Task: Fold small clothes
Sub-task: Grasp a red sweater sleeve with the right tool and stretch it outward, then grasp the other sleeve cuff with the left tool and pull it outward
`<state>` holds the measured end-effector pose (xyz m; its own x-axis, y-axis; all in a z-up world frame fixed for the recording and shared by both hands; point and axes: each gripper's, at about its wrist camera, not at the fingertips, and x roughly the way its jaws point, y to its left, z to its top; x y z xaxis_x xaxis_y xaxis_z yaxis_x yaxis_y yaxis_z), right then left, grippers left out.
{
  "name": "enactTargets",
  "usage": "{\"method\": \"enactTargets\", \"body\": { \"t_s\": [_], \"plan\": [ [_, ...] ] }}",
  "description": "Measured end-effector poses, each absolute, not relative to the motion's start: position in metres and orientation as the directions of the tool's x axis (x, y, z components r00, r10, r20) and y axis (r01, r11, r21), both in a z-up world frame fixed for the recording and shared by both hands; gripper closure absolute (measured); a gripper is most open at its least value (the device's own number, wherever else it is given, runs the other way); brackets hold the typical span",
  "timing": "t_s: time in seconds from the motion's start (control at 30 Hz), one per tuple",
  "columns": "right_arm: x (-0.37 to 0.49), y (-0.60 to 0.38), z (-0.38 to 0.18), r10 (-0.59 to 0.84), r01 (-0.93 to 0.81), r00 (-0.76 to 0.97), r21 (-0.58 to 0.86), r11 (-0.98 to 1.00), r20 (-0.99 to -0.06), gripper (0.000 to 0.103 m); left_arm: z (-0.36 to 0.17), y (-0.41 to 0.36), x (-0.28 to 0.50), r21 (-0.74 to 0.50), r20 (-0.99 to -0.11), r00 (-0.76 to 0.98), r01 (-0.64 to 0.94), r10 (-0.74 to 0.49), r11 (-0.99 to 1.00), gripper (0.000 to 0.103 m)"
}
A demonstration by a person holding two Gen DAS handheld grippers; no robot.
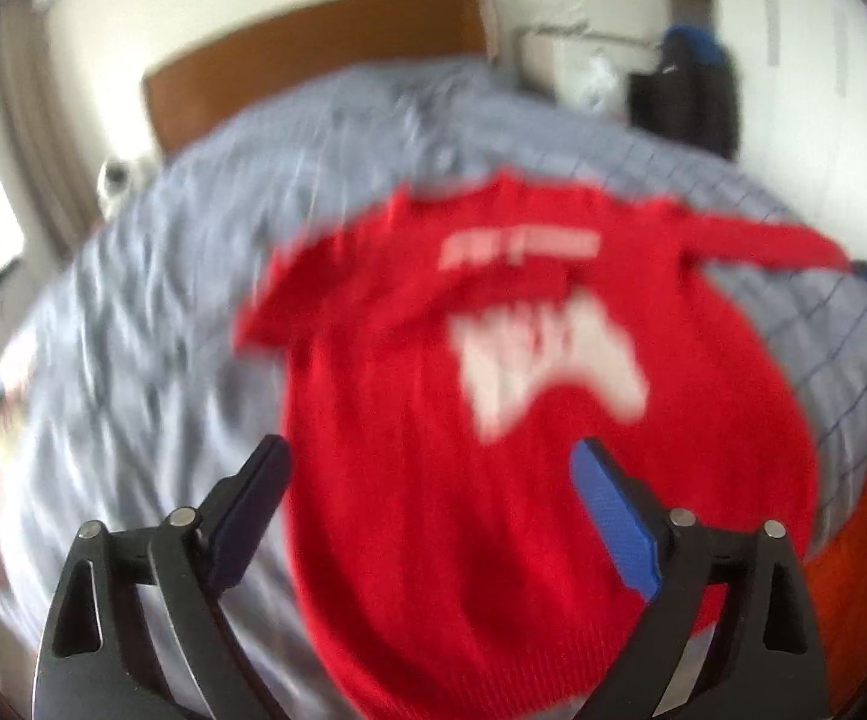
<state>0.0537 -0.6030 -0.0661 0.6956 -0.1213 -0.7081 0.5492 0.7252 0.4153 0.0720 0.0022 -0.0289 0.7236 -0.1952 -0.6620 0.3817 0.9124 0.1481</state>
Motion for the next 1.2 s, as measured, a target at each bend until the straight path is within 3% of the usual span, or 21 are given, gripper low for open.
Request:
{"method": "enactTargets", "body": {
  "t_s": [0.1, 0.23, 0.33, 0.47, 0.53, 0.57, 0.6, 0.7, 0.8, 0.9, 1.0, 1.1, 1.2],
  "plan": [
    [0.044, -0.570, -0.043, -0.164, 0.507, 0.702, 0.324, 0.799, -0.693, 0.084, -0.010, -0.032, 0.106, 0.251, -0.646, 0.721, 0.510, -0.251, 0.823, 0.001],
    [0.018, -0.510, -0.024, -0.093, 0.365, 0.770, 0.317, 0.875, -0.631, 0.066, -0.053, -0.076, 0.153, 0.348, -0.736, 0.645, 0.619, -0.205, 0.704, 0.002],
    [-0.004, -0.469, -0.028, -0.055, 0.292, 0.800, 0.308, 0.905, -0.597, 0.061, -0.094, -0.089, 0.178, 0.380, -0.772, 0.623, 0.611, -0.125, 0.694, 0.006],
    [-0.024, -0.419, -0.054, -0.005, 0.221, 0.784, 0.271, 0.937, -0.620, 0.060, -0.114, -0.102, 0.194, 0.385, -0.771, 0.624, 0.614, -0.125, 0.689, 0.016],
    [-0.028, -0.404, -0.065, 0.014, 0.191, 0.761, 0.244, 0.951, -0.648, 0.060, -0.114, -0.111, 0.202, 0.348, -0.778, 0.608, 0.627, -0.159, 0.697, 0.041],
    [-0.028, -0.397, -0.062, 0.021, 0.163, 0.766, 0.225, 0.961, -0.642, 0.060, -0.114, -0.114, 0.206, 0.311, -0.796, 0.578, 0.643, -0.177, 0.700, 0.087],
    [-0.028, -0.394, -0.059, 0.009, 0.154, 0.775, 0.202, 0.967, -0.632, 0.060, -0.115, -0.116, 0.210, 0.297, -0.809, 0.563, 0.641, -0.170, 0.708, 0.100],
    [-0.023, -0.390, -0.059, -0.004, 0.142, 0.771, 0.166, 0.976, -0.637, 0.056, -0.095, -0.103, 0.218, 0.237, -0.774, 0.606, 0.545, -0.183, 0.804, 0.100],
    [-0.022, -0.384, -0.063, 0.004, 0.130, 0.759, 0.157, 0.979, -0.651, 0.056, -0.053, -0.040, 0.234, 0.093, -0.714, 0.673, 0.366, -0.194, 0.926, 0.101],
    [-0.022, -0.381, -0.063, 0.003, 0.118, 0.765, 0.145, 0.982, -0.644, 0.056, -0.021, 0.059, 0.253, 0.007, -0.667, 0.741, 0.101, -0.071, 0.995, 0.101],
    [-0.022, -0.383, -0.065, 0.005, 0.127, 0.761, 0.157, 0.979, -0.649, 0.056, -0.014, 0.173, 0.264, 0.025, -0.662, 0.728, -0.217, 0.178, 0.976, 0.101],
    [-0.020, -0.387, -0.068, 0.009, 0.146, 0.757, 0.184, 0.972, -0.653, 0.056, -0.028, 0.245, 0.264, 0.065, -0.691, 0.639, -0.410, 0.337, 0.910, 0.101],
    [-0.017, -0.387, -0.071, 0.008, 0.155, 0.749, 0.186, 0.970, -0.663, 0.056, -0.055, 0.292, 0.254, 0.106, -0.722, 0.553, -0.505, 0.416, 0.856, 0.101]
  ]
}}
